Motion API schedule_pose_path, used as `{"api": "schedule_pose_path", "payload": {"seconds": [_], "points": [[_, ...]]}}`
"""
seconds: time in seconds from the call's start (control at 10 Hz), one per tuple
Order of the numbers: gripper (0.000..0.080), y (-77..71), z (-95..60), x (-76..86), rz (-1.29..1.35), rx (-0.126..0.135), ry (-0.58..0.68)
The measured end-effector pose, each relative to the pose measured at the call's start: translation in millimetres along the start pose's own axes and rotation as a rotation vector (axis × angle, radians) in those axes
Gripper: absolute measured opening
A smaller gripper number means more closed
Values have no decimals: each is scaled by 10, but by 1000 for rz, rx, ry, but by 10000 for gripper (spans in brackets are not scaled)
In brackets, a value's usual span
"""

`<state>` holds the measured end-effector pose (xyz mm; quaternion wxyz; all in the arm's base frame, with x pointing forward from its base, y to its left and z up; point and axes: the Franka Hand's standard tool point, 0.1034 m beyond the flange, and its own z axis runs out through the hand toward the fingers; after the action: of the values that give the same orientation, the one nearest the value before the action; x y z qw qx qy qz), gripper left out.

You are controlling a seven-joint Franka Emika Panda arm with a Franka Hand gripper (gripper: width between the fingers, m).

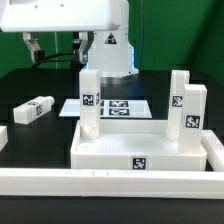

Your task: Assemble desk

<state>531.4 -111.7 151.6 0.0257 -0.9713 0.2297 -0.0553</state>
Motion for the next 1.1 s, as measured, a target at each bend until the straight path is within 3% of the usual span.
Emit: {"api": "schedule_pose_path", "payload": {"seconds": [0.1,0.2,0.4,0.5,0.6,0.9,1.1], "points": [[649,44,26,-10,-18,2,4],[649,261,118,-69,-38,4,3],[649,829,326,-145,-3,-13,-25],[649,951,439,-163,9,-32,-37],[649,939,445,-85,4,-37,-31],[649,925,456,-111,3,-29,-58],[649,923,481,-189,2,-1,-160]]}}
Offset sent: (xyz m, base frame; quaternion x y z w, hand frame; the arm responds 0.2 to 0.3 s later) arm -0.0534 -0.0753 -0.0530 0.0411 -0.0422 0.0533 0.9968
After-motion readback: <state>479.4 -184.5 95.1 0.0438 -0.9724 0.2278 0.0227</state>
